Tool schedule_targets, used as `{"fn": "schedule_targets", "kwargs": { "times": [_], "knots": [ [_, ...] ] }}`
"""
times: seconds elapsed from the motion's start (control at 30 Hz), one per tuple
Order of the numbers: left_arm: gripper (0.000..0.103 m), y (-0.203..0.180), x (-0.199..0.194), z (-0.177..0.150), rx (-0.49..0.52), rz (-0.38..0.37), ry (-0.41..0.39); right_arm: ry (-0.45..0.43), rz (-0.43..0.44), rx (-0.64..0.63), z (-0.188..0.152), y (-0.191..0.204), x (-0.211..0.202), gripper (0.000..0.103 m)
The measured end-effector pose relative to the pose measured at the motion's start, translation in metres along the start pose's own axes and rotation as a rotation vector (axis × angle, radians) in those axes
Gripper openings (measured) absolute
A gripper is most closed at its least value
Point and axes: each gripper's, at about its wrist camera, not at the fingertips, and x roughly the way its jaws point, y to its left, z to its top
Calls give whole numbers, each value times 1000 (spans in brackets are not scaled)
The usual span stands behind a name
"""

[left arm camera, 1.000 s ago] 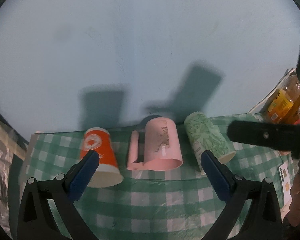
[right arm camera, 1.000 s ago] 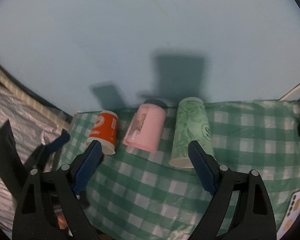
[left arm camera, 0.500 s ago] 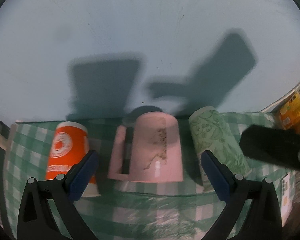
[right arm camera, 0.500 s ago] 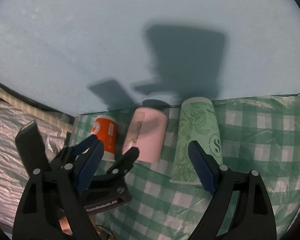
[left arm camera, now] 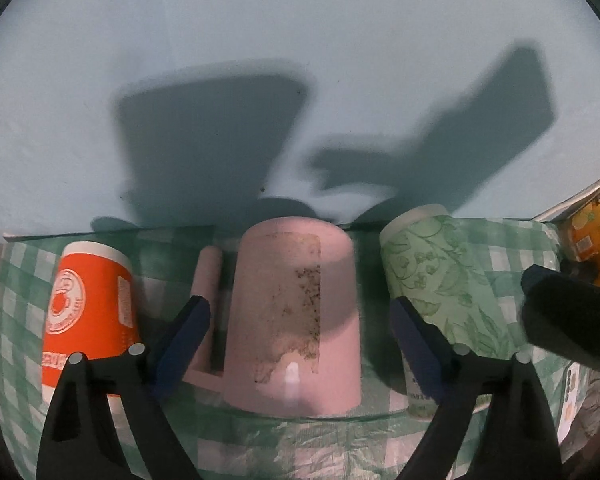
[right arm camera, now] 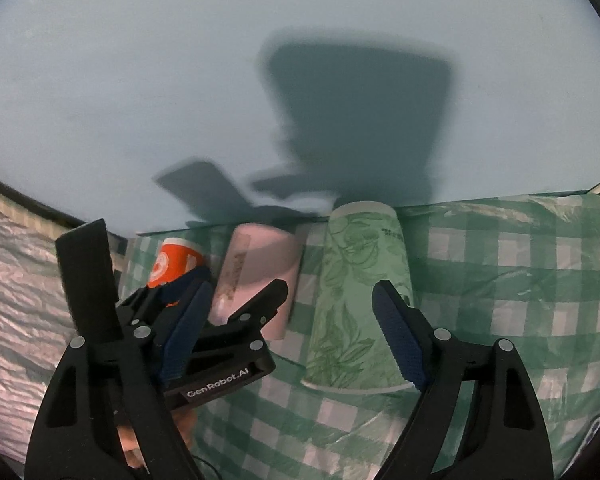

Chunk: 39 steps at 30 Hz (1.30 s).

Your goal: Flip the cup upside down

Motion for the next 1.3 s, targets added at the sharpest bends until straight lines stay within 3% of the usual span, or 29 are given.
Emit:
{"fn": "schedule_targets", "kwargs": {
  "times": [0.13, 0.23, 0.5, 0.7, 0.87, 1.03, 1.3],
  "knots": [
    [88, -1, 11, 3, -4, -7, 26, -5, 13, 13, 2, -5, 1, 82],
    [74, -3, 20, 8, 5, 1, 51, 0, 14, -4, 1, -4, 0, 82],
    [74, -1, 39, 17, 18, -17, 97, 0, 36, 16, -2, -12, 0, 81],
    [74, 0, 38, 17, 32, -29, 85, -5, 36, 13, -8, -11, -8, 81],
    [74, 5, 13, 3, 65, -51, 50, -27, 48, -5, -13, -6, -23, 79],
    [74, 1, -39, -10, 101, -91, -7, -36, 72, -39, -26, 3, -37, 79],
    [74, 3, -78, -58, 148, -143, -37, -60, 101, -68, -62, 17, -70, 79]
  ]
}}
